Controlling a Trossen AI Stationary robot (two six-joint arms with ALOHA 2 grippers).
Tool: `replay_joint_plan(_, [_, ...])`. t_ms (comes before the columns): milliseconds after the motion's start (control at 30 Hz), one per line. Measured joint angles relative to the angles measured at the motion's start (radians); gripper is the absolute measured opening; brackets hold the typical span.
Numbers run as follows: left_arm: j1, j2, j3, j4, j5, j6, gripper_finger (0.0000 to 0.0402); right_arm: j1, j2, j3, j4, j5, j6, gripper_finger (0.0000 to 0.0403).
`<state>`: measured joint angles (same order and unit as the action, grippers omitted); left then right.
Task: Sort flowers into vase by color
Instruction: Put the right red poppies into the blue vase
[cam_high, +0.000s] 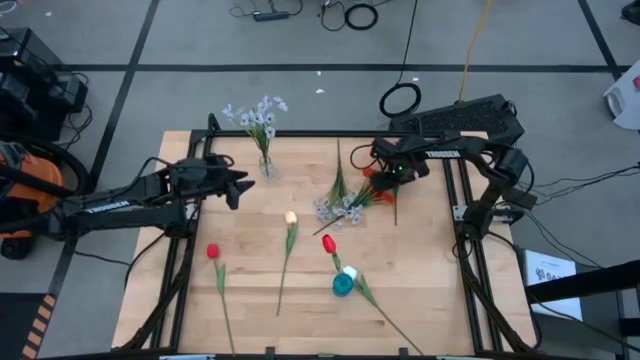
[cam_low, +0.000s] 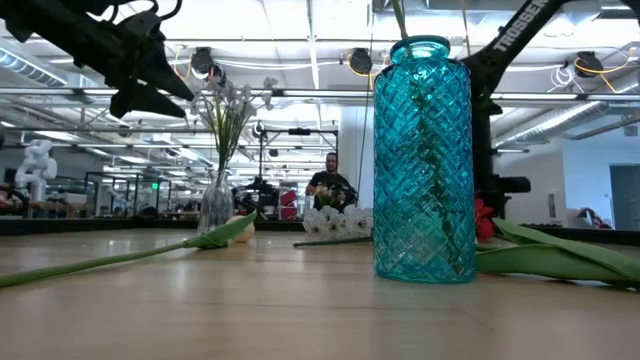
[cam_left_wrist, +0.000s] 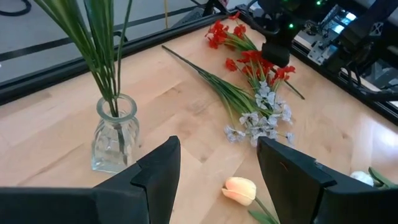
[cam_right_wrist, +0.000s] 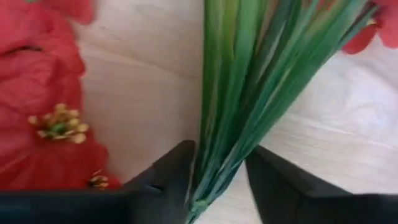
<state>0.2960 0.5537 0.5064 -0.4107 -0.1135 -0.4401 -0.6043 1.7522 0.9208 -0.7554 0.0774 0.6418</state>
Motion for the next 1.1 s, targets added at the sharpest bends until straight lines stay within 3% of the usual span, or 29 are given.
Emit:
replay_joint_plan(100, [-0.011, 0.003, 0.000, 0.000, 0.001, 0.000, 0.0217, 0.017, -0.052, -0.051, 0.029, 0.045, 0.026, 0.0040])
replay_joint_plan(167, [-0.017, 0.008, 0.000, -0.003, 0.001, 0.001, 0.0217, 0.035, -0.117, -0.092, 0.030, 0.095, 0.059, 0.0016])
replay_joint_plan(367, [-0.018, 0.026, -0.001, -0.003, 0.000, 0.168, 0.0217, 0.125, -0.445, -0.197, 0.022, 0.140, 0.170, 0.0012])
replay_joint_plan(500, [-0.017, 0.030, -0.001, -0.003, -0.062, 0.184, 0.0217, 0.246, -0.695, -0.243, 0.038, 0.149, 0.234, 0.0005])
replay_joint_plan(700, [-0.017, 0.030, -0.001, 0.013, -0.078, 0.185, 0.0217, 0.430, -0.992, -0.254, 0.089, 0.291, 0.053, 0.0005])
replay_joint_plan(800, [-0.018, 0.030, -0.001, 0.014, -0.076, 0.185, 0.0217, 0.459, -1.071, -0.253, 0.090, 0.235, -0.021, 0.0006])
replay_joint_plan(900, [-0.026, 0.031, -0.001, 0.050, -0.058, 0.185, 0.0217, 0.475, -1.092, -0.253, 0.135, 0.213, 0.107, 0.0007])
replay_joint_plan(967, [-0.054, 0.030, -0.001, 0.117, -0.034, 0.190, 0.0217, 0.504, -1.089, -0.254, 0.244, 0.209, 0.073, 0.0006])
replay_joint_plan(1100, [-0.154, 0.031, -0.001, 0.248, -0.045, 0.191, 0.0217, 0.619, -1.066, -0.252, 0.590, 0.217, -0.142, 0.0003])
